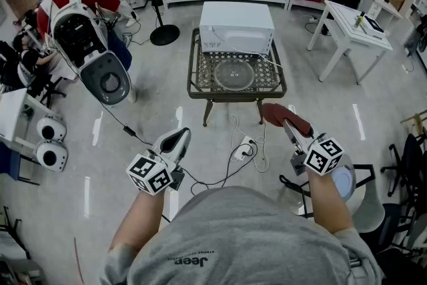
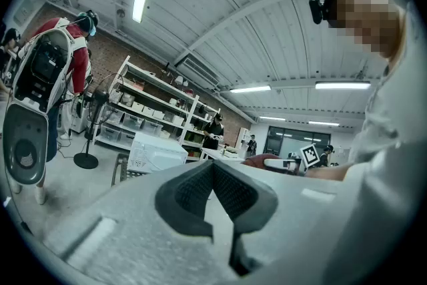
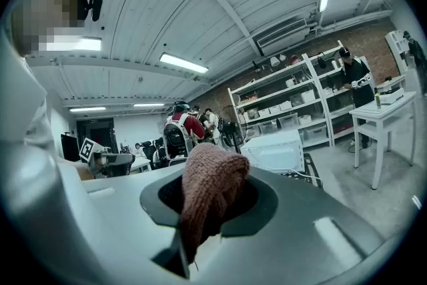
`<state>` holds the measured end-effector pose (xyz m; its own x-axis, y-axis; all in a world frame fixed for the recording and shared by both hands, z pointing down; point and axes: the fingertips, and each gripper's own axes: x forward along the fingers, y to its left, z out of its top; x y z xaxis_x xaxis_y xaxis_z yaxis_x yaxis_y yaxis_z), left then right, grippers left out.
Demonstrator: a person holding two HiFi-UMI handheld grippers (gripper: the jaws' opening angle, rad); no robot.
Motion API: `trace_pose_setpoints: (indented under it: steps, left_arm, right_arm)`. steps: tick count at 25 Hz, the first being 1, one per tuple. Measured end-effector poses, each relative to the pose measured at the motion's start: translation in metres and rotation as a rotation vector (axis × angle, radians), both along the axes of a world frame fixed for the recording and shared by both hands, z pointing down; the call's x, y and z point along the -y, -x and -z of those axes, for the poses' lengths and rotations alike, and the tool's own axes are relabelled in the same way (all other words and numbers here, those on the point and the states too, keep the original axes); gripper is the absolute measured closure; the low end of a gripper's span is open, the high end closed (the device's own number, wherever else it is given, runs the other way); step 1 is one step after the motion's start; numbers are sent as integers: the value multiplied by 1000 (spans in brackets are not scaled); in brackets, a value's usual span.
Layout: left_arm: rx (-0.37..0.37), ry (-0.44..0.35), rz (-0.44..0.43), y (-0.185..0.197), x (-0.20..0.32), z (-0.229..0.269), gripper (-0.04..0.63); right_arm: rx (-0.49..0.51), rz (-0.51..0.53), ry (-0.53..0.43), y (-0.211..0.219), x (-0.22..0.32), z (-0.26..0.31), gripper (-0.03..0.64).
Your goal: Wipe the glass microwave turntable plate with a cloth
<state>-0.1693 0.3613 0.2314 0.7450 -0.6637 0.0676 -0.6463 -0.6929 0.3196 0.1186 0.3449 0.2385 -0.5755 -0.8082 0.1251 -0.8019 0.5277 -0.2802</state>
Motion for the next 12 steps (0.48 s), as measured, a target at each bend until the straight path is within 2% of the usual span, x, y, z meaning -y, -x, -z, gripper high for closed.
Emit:
trace_pose_setpoints:
  steps: [12]
  left_arm:
    - [-13,-4,-37,2,8,5,598]
  right_arm:
    - [-8,-11,1,12,2,6,518]
